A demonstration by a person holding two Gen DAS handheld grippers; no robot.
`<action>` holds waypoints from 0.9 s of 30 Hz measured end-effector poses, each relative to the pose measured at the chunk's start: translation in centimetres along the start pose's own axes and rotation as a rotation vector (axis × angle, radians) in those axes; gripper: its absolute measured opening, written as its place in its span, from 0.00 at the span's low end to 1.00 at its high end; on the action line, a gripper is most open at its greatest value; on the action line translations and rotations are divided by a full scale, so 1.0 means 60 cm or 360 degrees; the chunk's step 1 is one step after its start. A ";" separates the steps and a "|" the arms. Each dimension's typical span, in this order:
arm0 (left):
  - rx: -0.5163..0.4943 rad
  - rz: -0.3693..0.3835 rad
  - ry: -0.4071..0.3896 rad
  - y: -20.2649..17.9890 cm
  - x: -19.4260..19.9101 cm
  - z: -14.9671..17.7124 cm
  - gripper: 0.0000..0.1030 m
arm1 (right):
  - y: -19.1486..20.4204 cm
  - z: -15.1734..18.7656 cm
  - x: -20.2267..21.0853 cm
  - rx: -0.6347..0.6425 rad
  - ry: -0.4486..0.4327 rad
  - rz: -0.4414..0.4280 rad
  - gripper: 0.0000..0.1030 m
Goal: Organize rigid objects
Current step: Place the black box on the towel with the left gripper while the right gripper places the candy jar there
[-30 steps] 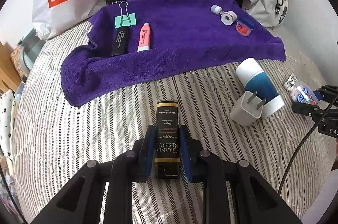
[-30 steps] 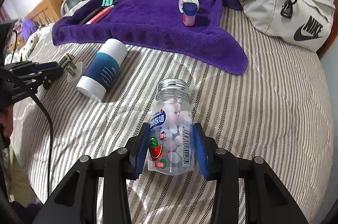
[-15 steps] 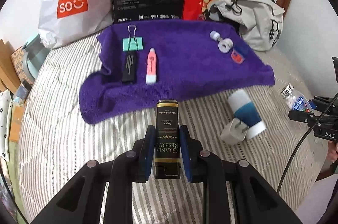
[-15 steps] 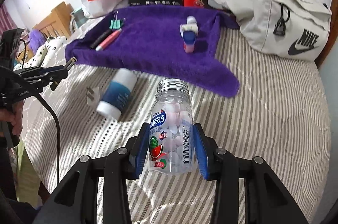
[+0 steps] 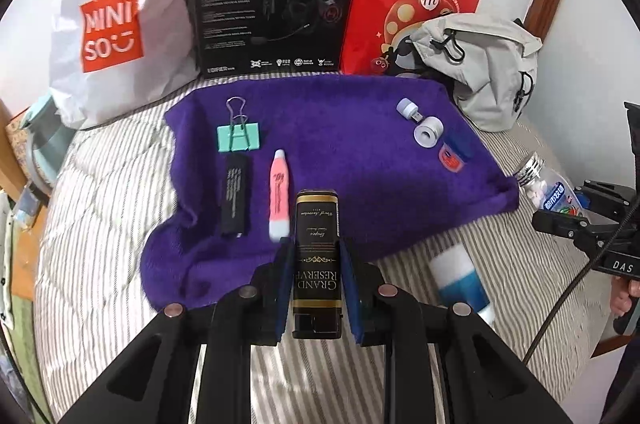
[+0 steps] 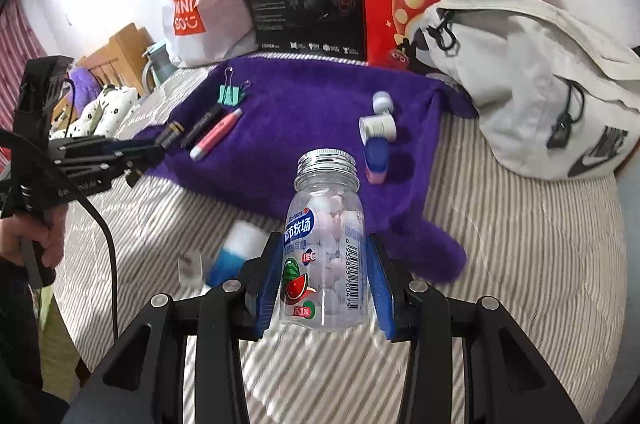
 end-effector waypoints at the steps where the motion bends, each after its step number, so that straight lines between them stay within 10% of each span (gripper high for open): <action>1: 0.0001 0.0003 0.0006 0.000 -0.008 -0.006 0.22 | 0.000 -0.005 -0.006 -0.0001 0.0004 -0.0005 0.40; 27: -0.0114 -0.0023 0.0131 -0.025 -0.158 -0.054 0.23 | -0.013 -0.073 -0.108 0.0040 0.0088 -0.0067 0.40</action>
Point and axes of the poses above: each gripper's, at about its wrist camera, not at the fingertips, and x roughly against the way its jaws point, y to its left, z to its underside, the point moved 4 cm from there along -x, roughly the way its jaws point, and after that the axes turned 2 degrees about x, right-handed, at the moved point
